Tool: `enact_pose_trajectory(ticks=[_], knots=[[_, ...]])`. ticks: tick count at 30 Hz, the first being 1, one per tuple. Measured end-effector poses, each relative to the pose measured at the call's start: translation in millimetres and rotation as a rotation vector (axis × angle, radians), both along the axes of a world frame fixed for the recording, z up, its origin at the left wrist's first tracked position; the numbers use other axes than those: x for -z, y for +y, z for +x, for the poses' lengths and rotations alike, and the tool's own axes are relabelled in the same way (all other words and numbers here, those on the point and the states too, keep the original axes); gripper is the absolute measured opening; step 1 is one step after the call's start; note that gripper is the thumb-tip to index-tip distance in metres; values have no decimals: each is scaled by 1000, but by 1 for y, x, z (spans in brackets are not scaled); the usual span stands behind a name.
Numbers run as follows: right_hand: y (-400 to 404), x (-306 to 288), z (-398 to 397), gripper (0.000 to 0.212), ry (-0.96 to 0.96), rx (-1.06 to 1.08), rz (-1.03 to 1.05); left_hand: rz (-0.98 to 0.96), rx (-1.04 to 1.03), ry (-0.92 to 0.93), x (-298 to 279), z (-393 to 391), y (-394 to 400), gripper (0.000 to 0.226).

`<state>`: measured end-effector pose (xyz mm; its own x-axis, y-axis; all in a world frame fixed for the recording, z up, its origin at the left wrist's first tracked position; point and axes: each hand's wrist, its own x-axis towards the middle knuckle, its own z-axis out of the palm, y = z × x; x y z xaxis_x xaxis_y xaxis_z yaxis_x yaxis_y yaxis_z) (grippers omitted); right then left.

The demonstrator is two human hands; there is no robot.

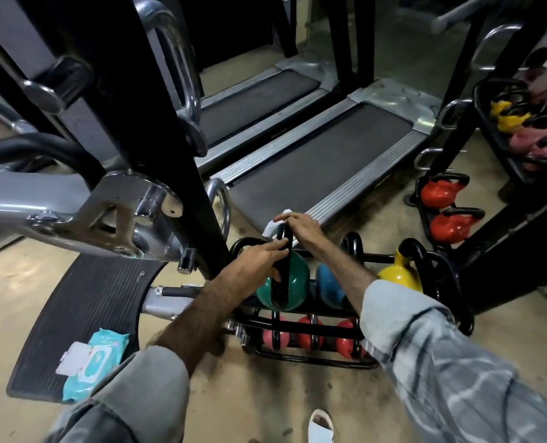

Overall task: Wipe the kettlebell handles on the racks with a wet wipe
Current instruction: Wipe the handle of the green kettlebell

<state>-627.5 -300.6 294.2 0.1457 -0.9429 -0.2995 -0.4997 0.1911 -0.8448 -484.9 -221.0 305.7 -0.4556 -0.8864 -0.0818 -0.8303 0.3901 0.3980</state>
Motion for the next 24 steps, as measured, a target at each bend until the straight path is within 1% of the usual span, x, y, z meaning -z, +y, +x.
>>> enact_pose_trajectory(ticks=[3,7,10,12,14,16,17,19,22,24], knots=[[10,1,-6,38,-4,-44,-43,0,5,15,7,0,1,55],[21,1,-11,40,8,-187,-165,18,-9,100,15,2,-1,54],[-1,1,-15,40,76,-188,-140,-3,1,86,14,4,-2,51],[-11,3,-15,38,112,-182,-94,3,-13,109,15,6,-2,52],[-12,8,-13,32,113,-107,-54,38,-24,140,18,7,-2,52],[-3,7,-11,26,96,21,-64,56,-36,170,17,7,0,49],[5,6,-11,27,75,90,-72,53,-47,185,18,9,-1,48],[21,8,-9,30,10,229,-33,12,-36,149,14,6,0,51],[28,17,-1,15,-255,410,175,61,-69,226,12,6,2,50],[22,21,4,14,-397,530,297,2,-36,172,20,6,1,53]])
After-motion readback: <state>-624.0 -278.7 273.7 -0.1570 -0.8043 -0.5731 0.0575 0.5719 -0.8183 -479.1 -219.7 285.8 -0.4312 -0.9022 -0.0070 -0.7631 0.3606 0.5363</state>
